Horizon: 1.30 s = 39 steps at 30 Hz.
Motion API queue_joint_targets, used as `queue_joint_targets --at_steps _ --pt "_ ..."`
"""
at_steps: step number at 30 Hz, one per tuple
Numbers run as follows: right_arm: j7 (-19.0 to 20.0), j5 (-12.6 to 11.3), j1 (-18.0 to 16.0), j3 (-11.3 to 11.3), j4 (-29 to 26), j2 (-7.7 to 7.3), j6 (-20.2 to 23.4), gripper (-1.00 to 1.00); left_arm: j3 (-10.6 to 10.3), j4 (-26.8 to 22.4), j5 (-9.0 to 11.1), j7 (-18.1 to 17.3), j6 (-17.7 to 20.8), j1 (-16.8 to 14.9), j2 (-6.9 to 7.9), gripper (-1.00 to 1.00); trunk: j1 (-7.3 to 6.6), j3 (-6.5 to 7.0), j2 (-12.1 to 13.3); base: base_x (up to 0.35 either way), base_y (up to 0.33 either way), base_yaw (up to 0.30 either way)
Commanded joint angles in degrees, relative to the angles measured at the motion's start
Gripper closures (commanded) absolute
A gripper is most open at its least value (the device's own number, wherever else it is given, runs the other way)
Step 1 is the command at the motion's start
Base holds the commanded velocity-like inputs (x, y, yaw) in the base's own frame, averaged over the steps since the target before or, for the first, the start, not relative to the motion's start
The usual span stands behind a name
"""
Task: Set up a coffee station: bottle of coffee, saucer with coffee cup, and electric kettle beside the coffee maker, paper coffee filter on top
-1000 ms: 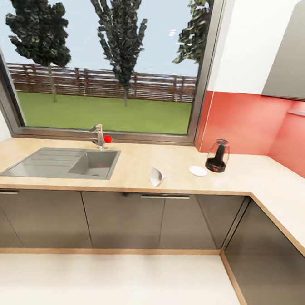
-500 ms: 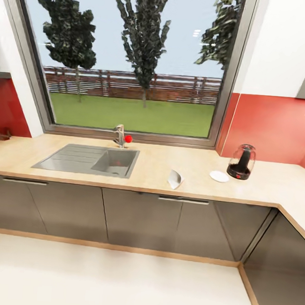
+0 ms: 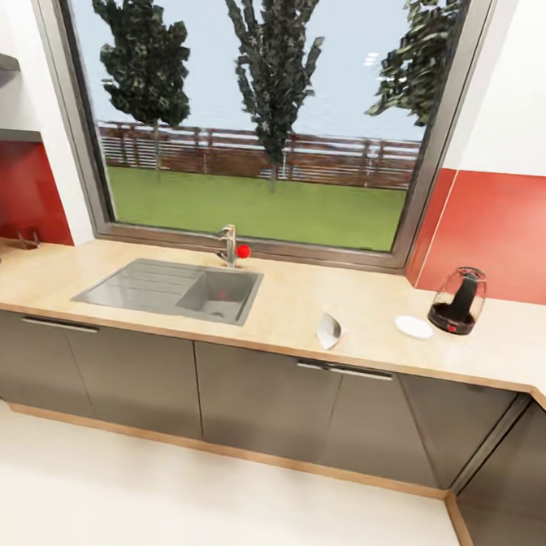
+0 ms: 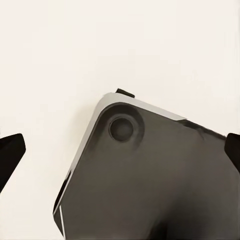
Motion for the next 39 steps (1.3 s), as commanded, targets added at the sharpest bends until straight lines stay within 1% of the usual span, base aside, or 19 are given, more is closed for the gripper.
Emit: queue_joint_targets --at_steps 1,8,23,26,32,39 --pt "-0.23 0.52 -0.01 0.03 -0.01 0.01 -0.07 -1.00 0.18 0.03 0.12 -0.11 -0.20 -0.01 -0.02 -1.00 0.04 -0.06 -0.04 0.330 -0.059 0.001" --pt "-0.23 0.42 -0.01 -0.27 0.00 -0.02 -0.05 -1.00 0.17 0.28 0.10 -0.11 -0.39 -0.01 -0.32 -1.00 0.04 0.15 -0.04 0.235 -0.108 -0.148" --pt "-0.23 0.41 -0.01 -0.20 0.00 0.04 -0.05 -1.00 0.17 0.31 0.10 -0.06 -0.47 -0.01 -0.37 -1.00 0.04 0.99 -0.04 0.016 -0.010 -0.225" --pt "-0.15 0.39 -0.01 -0.19 0.00 0.03 -0.03 -1.00 0.17 0.34 0.09 -0.10 -0.62 -0.01 -0.40 -1.00 0.04 1.04 -0.04 0.073 -0.093 -0.051" --pt "0.13 0.27 -0.01 -0.33 0.13 -0.15 0.01 -1.00 0.17 0.40 -0.03 -0.14 -0.72 -0.01 -0.45 -1.00 0.04 1.05 -0.04 0.224 -0.227 -0.005" --pt "0.15 0.37 -0.01 -0.33 3.20 -0.15 -0.11 -1.00 0.17 0.40 0.01 -0.09 -0.67 -0.01 -0.38 -1.00 0.04 1.05 -0.04 0.224 -0.173 -0.001"
